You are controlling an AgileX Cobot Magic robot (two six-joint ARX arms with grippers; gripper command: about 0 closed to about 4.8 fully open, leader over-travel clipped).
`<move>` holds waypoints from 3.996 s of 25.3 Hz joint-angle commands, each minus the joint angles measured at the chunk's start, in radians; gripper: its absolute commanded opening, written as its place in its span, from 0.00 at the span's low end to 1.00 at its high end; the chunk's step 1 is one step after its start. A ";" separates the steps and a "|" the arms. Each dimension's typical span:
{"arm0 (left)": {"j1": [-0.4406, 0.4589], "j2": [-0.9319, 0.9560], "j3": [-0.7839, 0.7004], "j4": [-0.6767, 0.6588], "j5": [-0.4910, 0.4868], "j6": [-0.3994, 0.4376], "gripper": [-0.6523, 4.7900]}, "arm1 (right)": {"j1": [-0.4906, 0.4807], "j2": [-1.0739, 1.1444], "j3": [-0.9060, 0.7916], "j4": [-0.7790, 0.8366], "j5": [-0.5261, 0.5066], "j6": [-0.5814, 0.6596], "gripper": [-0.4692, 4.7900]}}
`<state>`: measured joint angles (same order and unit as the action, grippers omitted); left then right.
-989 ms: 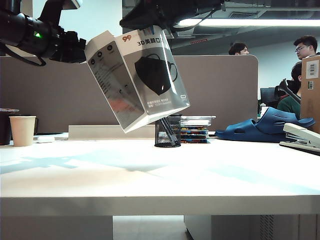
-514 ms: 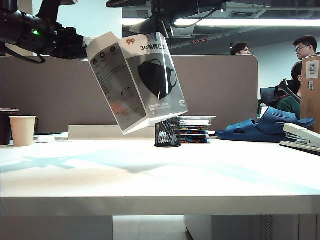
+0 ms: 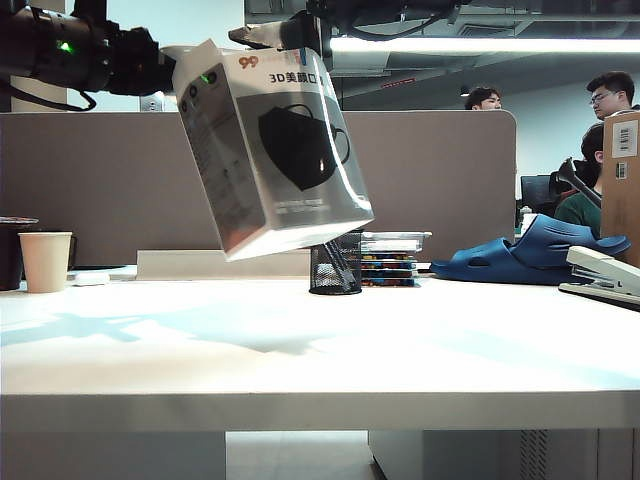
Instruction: Put the mask into the mask box.
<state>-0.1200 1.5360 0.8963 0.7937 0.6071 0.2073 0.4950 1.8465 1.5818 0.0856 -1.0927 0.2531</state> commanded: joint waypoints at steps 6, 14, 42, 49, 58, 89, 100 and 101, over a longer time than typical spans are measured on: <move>0.006 -0.002 0.001 0.050 -0.273 -0.005 0.11 | -0.002 -0.015 0.005 0.003 -0.121 0.043 0.64; 0.006 -0.002 0.001 0.042 -0.023 0.001 0.11 | -0.002 -0.014 0.005 0.155 0.048 0.042 0.56; 0.006 0.024 -0.001 -0.203 -0.226 -0.005 0.12 | -0.005 -0.019 0.005 0.090 0.500 -0.106 0.08; 0.006 0.021 -0.001 -0.201 -0.225 -0.006 0.76 | -0.008 -0.021 0.005 0.092 0.500 -0.109 0.08; 0.006 -0.013 0.000 -0.201 -0.033 -0.089 0.76 | -0.010 -0.022 0.011 0.106 0.499 -0.109 0.08; 0.190 -0.742 0.000 -0.713 -0.402 -0.084 0.11 | -0.268 -0.650 -0.034 -0.562 1.181 -0.362 0.08; 0.140 -0.873 -0.003 -0.908 -0.398 -0.084 0.11 | -0.292 -1.001 -0.407 -0.555 1.193 -0.324 0.08; 0.131 -0.882 -0.003 -0.913 -0.402 -0.084 0.11 | -0.292 -1.028 -0.436 -0.552 1.193 -0.310 0.08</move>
<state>0.0231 0.6666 0.8932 -0.1165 0.2054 0.1196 0.2020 0.8509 1.1698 -0.4885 0.0944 -0.0891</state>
